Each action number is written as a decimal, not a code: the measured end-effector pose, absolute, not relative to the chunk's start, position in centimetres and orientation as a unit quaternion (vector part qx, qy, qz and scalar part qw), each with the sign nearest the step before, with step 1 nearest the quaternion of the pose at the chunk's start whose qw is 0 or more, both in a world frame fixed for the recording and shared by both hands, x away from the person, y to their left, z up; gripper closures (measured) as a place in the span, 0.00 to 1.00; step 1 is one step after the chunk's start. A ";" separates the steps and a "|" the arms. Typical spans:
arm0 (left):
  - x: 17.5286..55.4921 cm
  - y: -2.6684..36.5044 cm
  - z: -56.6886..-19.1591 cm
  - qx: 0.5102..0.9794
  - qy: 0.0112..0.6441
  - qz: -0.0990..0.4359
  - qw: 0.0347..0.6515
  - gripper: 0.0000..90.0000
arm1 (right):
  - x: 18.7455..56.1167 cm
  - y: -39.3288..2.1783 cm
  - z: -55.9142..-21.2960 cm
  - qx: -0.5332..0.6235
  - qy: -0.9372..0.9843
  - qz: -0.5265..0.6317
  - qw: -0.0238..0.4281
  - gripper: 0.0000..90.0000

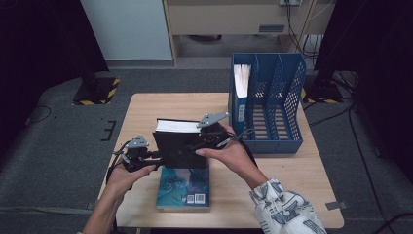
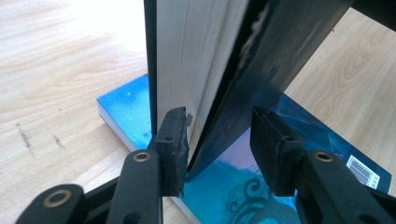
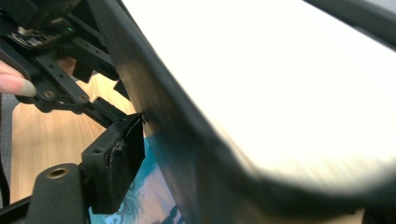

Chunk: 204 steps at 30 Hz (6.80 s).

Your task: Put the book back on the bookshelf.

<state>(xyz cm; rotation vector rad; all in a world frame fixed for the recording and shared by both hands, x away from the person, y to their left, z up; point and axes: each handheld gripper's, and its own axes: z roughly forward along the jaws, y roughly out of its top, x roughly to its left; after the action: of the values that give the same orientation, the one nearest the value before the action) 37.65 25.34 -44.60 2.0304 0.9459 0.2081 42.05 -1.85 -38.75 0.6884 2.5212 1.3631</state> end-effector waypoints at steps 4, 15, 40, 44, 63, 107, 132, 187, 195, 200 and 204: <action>37.7 25.2 -44.8 0.812 0.384 0.088 0.431 0.65 | 41.9 -1.5 -38.7 0.222 0.855 0.457 0.098 0.27; 38.7 25.1 -44.6 0.813 0.393 0.099 0.419 0.65 | 41.1 -1.6 -38.7 0.227 0.849 0.466 0.098 0.33; 39.9 25.3 -44.8 0.804 0.405 0.103 0.423 0.62 | 41.7 -1.0 -38.6 0.228 0.833 0.493 0.104 0.44; 39.3 25.6 -45.4 0.798 0.413 0.113 0.425 0.58 | 41.7 -0.9 -38.5 0.223 0.834 0.496 0.092 0.49; 37.4 29.4 -50.7 0.801 0.464 0.171 0.336 0.10 | 41.7 -0.9 -38.4 0.245 0.823 0.506 0.083 0.56; 37.9 30.8 -53.5 0.795 0.478 0.195 0.319 0.03 | 42.3 -4.4 -36.7 0.338 0.786 0.514 0.063 0.59; 37.8 30.8 -53.6 0.793 0.479 0.197 0.323 0.02 | 41.6 -7.6 -36.2 0.361 0.773 0.518 0.068 0.59; 37.7 30.6 -53.7 0.793 0.478 0.196 0.322 0.00 | 37.7 -16.4 -35.7 0.427 0.702 0.567 0.057 0.59; 37.8 30.5 -53.7 0.794 0.477 0.196 0.321 0.00 | 36.4 -18.7 -35.1 0.443 0.686 0.574 0.063 0.59; 37.8 30.5 -53.7 0.795 0.477 0.196 0.321 0.00 | 35.9 -20.2 -34.8 0.455 0.674 0.577 0.073 0.59; 37.8 30.5 -53.7 0.795 0.476 0.195 0.321 0.00 | 35.7 -21.4 -34.8 0.469 0.663 0.578 0.078 0.59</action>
<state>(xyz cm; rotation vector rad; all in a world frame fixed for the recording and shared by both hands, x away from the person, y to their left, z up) 37.78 30.51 -53.68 2.0889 1.2495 0.5134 35.74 -21.40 -34.83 1.4034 1.9855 1.7317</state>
